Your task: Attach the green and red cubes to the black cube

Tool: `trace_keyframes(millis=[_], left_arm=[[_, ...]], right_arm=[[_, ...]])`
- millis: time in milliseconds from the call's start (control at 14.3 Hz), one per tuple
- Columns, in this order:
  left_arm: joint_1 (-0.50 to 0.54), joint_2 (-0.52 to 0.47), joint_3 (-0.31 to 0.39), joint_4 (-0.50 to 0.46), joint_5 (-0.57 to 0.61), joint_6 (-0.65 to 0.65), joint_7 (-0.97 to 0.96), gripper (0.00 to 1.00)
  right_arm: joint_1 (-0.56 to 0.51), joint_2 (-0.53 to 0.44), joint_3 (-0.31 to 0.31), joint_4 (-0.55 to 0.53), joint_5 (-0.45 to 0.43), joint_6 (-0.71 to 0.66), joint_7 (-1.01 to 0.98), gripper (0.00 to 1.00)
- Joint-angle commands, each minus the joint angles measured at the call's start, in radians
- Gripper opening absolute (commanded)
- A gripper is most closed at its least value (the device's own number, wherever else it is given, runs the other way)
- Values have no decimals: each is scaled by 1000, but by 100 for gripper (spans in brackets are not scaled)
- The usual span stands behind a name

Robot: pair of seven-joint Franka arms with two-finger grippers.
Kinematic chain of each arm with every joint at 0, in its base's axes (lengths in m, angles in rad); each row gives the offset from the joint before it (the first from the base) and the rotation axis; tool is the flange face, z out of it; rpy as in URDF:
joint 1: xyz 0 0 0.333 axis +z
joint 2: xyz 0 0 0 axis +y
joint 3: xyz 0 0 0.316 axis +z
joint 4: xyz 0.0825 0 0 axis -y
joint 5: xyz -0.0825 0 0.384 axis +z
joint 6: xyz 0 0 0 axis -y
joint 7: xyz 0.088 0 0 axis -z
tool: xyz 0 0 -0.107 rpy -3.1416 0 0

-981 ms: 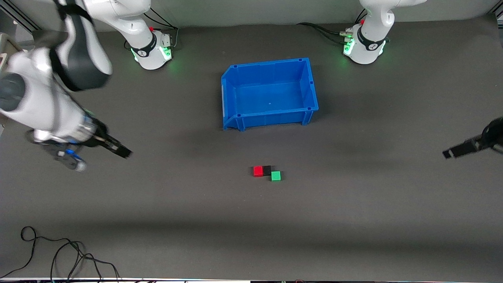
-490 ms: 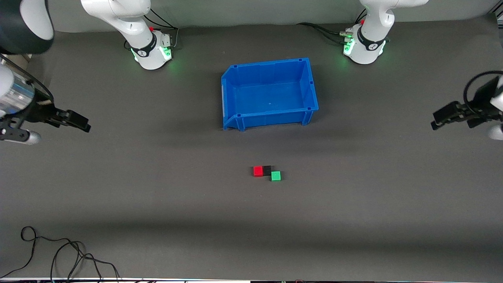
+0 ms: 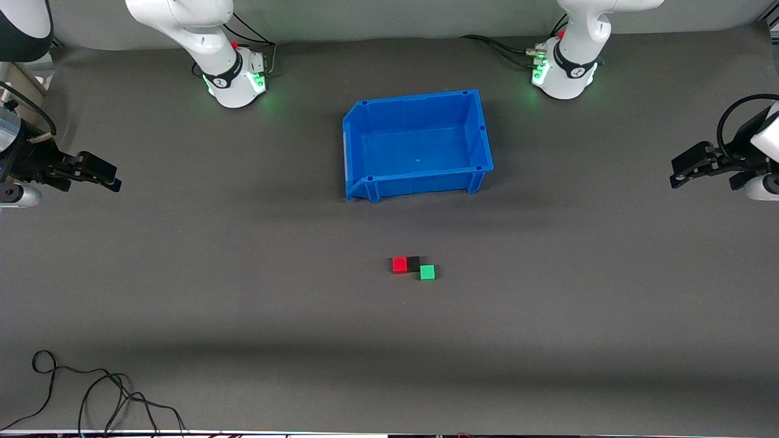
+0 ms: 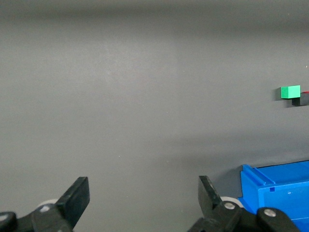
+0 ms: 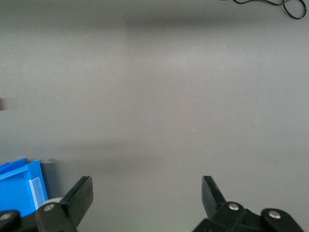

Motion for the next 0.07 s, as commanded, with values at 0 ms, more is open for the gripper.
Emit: trace_keyframes(millis=[0], left_arm=[[-3,-43,2,-45,22,11,20,100]], right_arm=[[-9,9,6,29,-19,-15,-29,100]])
